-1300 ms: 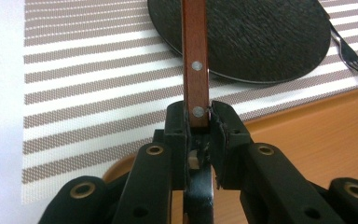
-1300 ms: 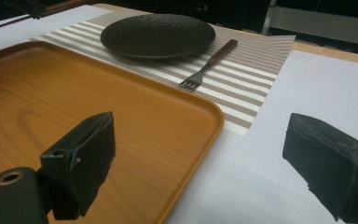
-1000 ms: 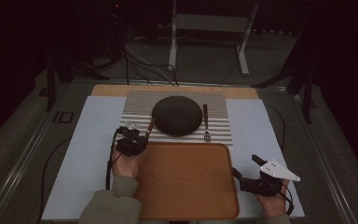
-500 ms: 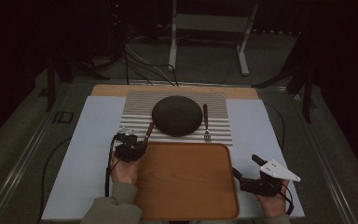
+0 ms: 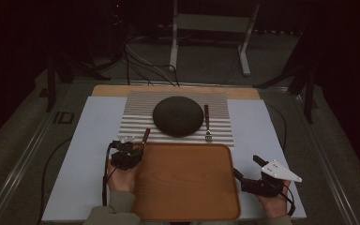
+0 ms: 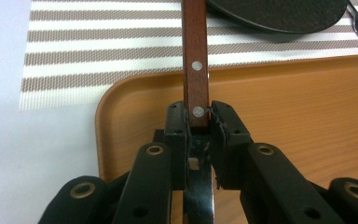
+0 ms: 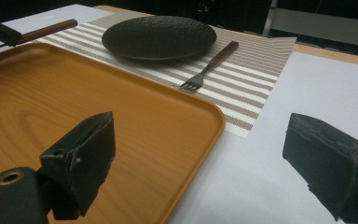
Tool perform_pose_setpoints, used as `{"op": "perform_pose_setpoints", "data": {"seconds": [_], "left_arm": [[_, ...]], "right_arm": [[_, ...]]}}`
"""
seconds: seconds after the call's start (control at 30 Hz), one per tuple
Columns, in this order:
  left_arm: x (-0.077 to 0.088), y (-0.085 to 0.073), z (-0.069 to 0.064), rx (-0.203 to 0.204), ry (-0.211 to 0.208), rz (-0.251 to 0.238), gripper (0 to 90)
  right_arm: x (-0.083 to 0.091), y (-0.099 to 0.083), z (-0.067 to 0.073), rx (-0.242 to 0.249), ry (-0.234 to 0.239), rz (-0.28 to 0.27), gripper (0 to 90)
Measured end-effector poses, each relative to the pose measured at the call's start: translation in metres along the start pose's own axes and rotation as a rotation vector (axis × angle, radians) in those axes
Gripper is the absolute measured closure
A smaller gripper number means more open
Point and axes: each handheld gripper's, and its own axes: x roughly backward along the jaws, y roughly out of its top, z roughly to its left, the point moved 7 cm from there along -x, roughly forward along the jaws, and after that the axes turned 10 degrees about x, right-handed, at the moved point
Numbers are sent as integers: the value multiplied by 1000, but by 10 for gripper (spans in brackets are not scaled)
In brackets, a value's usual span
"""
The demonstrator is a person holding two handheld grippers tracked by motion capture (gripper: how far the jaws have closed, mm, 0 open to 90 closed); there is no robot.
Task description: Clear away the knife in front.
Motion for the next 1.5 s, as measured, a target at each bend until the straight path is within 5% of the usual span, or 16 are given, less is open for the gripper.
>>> {"op": "perform_pose_setpoints", "data": {"seconds": [1.5], "left_arm": [[22,-49,25,62,100,6,787]], "right_arm": [[-1,0,1,1,2,2,94]]}}
